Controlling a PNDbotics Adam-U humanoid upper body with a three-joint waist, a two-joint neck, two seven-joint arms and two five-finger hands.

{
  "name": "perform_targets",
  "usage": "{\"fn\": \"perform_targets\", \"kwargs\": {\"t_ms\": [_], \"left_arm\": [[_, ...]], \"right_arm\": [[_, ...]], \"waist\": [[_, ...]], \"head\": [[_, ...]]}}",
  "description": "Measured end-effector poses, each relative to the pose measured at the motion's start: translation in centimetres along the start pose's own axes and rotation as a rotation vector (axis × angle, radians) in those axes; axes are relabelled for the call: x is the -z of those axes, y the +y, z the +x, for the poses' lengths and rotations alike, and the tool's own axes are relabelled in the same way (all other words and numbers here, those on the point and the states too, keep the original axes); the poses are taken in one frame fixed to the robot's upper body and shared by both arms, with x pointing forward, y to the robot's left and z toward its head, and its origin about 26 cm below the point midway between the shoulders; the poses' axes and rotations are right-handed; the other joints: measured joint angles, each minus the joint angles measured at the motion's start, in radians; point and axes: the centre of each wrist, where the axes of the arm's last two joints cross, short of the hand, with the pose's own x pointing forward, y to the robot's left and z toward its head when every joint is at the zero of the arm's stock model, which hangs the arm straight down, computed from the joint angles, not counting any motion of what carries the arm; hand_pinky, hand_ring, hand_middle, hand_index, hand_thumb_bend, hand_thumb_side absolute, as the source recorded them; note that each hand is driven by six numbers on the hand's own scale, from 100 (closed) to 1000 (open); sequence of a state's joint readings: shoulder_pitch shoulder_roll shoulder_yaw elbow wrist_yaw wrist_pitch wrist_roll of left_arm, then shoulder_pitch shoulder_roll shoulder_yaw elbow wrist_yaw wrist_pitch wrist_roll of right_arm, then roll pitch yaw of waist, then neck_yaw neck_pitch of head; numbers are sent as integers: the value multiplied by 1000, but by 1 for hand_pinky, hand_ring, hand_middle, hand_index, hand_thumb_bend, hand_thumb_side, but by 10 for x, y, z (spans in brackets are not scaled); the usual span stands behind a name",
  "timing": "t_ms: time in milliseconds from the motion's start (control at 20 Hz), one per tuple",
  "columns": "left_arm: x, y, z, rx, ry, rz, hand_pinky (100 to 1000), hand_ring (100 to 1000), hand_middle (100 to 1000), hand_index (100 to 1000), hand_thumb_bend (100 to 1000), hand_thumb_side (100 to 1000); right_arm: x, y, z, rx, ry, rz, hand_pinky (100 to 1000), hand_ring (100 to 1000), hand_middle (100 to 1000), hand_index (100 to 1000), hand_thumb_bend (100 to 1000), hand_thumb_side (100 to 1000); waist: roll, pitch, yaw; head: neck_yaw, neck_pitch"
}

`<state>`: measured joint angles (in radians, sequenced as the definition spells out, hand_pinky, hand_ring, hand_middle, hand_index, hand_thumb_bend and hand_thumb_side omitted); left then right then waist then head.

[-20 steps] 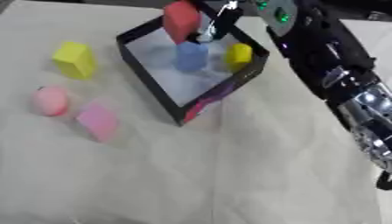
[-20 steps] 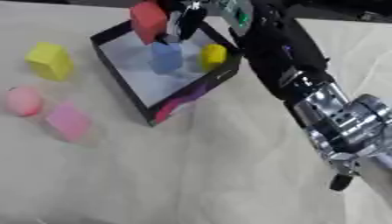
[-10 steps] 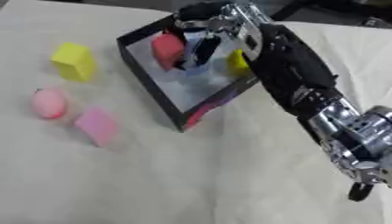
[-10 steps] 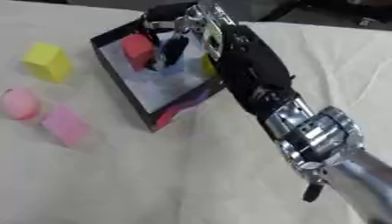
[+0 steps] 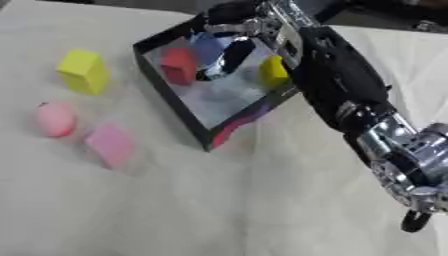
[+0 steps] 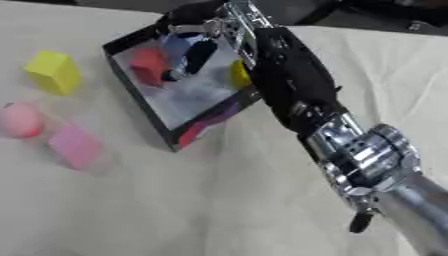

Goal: Pick up objects on the table and place them in the box.

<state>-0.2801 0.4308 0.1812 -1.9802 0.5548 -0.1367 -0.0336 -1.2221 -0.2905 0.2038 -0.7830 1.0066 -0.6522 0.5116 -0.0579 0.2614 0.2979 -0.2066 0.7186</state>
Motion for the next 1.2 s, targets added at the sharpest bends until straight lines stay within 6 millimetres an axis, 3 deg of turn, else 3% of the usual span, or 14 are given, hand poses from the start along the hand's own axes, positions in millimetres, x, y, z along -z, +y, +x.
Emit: {"fn": "perform_targets", "kwargs": {"t_ms": [150, 200, 250, 350, 500, 700, 950, 1150, 1200], "left_arm": [[-1, 0, -1, -2, 6, 1, 892, 1000, 845, 789, 100, 643], [-2, 1, -1, -3, 8, 2, 892, 1000, 845, 788, 100, 643], [-2, 1, -1, -4, 8, 3, 892, 1000, 846, 788, 100, 643], [-3, 1, -1, -6, 9, 7, 892, 1000, 846, 788, 100, 643], [-5, 1, -2, -8, 14, 14, 892, 1000, 846, 788, 100, 642], [-7, 2, -2, -7, 21, 19, 892, 1000, 846, 788, 100, 641], [-9, 3, -3, -5, 33, 18, 892, 1000, 847, 788, 100, 641], [-10, 3, -3, -1, 46, 14, 891, 1000, 847, 788, 100, 642], [-10, 3, -4, 0, 50, 13, 890, 1000, 848, 789, 100, 642]], "right_arm": [[-3, -3, -1, 15, -7, -30, 970, 856, 835, 1000, 326, 518], [-5, -6, -1, 24, -11, -48, 967, 850, 831, 1000, 286, 516], [-8, -8, -1, 35, -14, -69, 961, 839, 822, 1000, 249, 405], [-13, -14, -1, 70, -24, -116, 950, 822, 810, 1000, 161, 277], [-25, -31, 0, 130, -47, -202, 943, 815, 811, 1000, 100, 177], [-46, -50, 1, 226, -86, -276, 932, 796, 813, 1000, 100, 121], [-94, -62, -5, 353, -112, -359, 924, 768, 787, 983, 100, 101], [-139, -59, -6, 484, -120, -450, 914, 736, 744, 946, 100, 183], [-150, -56, -5, 519, -117, -476, 912, 724, 729, 935, 100, 253]], "waist": [[0, -1, -7], [0, -1, -10], [0, -1, -12], [0, -1, -18], [0, -1, -28], [3, -5, -45], [14, -12, -86], [15, -13, -113], [15, -13, -118]], "head": [[5, 1], [8, 1], [10, 2], [16, 3], [26, 10], [43, 15], [78, 20], [104, 22], [109, 23]]}}
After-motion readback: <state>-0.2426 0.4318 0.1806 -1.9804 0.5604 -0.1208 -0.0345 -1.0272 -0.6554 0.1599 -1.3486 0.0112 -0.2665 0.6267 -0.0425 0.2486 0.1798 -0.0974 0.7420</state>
